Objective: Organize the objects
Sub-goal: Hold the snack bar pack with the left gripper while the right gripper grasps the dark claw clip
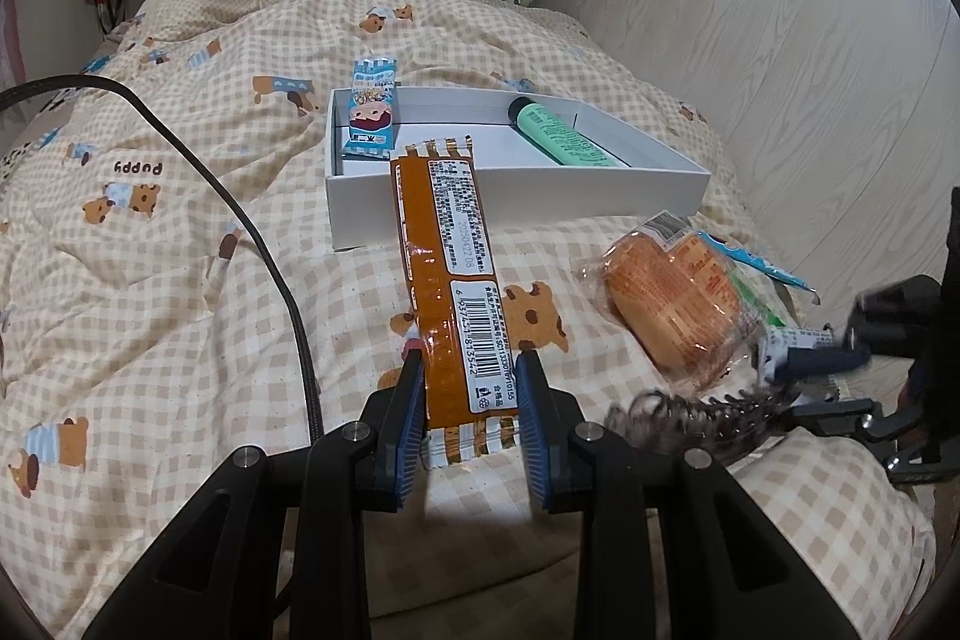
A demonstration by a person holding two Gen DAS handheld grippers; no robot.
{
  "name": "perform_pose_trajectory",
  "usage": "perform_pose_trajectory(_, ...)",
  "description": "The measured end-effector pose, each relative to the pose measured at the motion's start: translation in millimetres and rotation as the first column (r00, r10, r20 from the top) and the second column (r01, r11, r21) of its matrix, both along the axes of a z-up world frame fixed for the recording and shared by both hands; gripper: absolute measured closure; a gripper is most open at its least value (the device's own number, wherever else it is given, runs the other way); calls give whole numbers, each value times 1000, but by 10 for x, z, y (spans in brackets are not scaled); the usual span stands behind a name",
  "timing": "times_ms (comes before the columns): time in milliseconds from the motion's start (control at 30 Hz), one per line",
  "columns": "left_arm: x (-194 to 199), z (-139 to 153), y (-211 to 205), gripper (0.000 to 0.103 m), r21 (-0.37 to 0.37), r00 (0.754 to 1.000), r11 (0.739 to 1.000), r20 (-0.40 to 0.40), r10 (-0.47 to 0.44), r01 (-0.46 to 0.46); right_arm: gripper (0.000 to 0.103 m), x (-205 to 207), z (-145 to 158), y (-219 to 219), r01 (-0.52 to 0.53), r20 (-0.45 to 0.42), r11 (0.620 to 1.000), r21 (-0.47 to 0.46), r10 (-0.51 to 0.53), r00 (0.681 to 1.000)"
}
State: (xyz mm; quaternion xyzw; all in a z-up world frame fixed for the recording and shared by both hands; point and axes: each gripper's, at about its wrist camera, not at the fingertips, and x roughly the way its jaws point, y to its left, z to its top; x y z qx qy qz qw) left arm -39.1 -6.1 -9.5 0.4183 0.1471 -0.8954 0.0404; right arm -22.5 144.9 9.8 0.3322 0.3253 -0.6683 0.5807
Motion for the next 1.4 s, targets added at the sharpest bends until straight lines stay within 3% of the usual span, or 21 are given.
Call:
perform_pose_trajectory(33,0,1,7,71,1,1000,1000,0,0,0,103,43,15,-10,-10,-9,1000,-8,10,1000)
perform_pose_trajectory(133,2,2,-7,71,2,1000,1000,0,0,0,103,79,211,69,-32,17,994,-104,34,999)
perform_pose_trajectory(233,14,7,-6,71,1,1000,1000,0,0,0,103,32,465,184,12,43,972,-233,-2,999)
perform_pose_trajectory(333,9,5,-3,71,2,1000,1000,1,-1,1,103,-12,587,202,56,32,961,-271,-50,998)
perform_pose_trajectory(567,5,-1,-6,71,1,1000,1000,1,-1,1,102,-32,314,24,13,8,998,-56,-12,1000)
perform_pose_trajectory(733,9,4,1,71,2,1000,1000,2,-1,1,102,17,75,-82,-80,-61,990,120,88,994)
perform_pose_trajectory(1000,10,1,-4,71,3,1000,1000,1,-1,1,102,146,36,-307,-178,-122,959,223,208,970)
perform_pose_trajectory(1167,12,1,-7,71,6,1000,1000,-1,-1,1,102,119,95,-479,-190,-125,958,216,220,967)
perform_pose_trajectory(1233,17,-3,-17,71,15,1000,1000,-5,1,-1,91,99,127,-551,-177,-134,963,202,207,969)
perform_pose_trajectory(1300,24,-4,-40,71,28,1000,1000,-12,5,-4,16,74,184,-612,-143,-160,978,155,167,973)
perform_pose_trajectory(1400,34,0,-64,71,42,1000,999,-21,11,-10,15,81,258,-697,-154,-135,983,105,167,977)
